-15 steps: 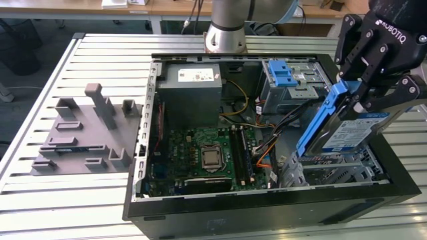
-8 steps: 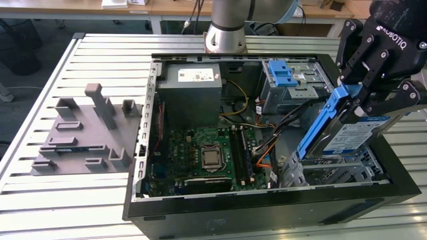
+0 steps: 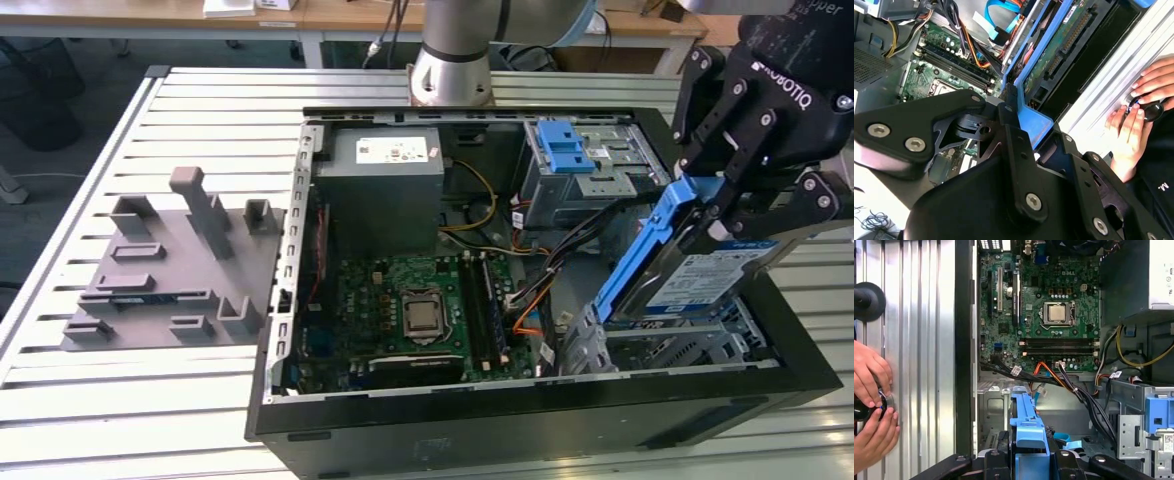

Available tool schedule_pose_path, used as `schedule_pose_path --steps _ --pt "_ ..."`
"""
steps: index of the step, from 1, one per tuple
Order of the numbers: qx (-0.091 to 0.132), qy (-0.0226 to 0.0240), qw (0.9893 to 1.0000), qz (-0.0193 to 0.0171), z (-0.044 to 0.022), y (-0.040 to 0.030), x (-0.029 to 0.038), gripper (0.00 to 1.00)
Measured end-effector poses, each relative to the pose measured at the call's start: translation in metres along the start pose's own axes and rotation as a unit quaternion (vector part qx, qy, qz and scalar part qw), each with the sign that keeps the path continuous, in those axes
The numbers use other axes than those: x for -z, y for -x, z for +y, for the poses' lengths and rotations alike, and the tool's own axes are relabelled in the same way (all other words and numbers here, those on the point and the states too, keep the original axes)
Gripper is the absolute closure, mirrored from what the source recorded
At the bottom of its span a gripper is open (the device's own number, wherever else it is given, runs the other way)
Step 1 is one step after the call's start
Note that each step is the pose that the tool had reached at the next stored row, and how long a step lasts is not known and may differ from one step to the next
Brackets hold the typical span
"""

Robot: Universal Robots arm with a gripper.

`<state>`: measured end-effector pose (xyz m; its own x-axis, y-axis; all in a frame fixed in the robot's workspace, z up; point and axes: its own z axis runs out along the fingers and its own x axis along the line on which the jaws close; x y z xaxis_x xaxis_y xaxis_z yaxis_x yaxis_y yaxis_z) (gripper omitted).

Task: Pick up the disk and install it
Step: 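Insert the disk into the insertion slot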

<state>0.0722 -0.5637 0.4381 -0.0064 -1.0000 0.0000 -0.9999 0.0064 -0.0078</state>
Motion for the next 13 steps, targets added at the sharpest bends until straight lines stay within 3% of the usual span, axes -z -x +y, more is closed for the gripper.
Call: schedule_pose_path --steps 13 --pt "0.0 0.0 1.0 0.0001 0.0 -0.0028 -0.005 0.64"
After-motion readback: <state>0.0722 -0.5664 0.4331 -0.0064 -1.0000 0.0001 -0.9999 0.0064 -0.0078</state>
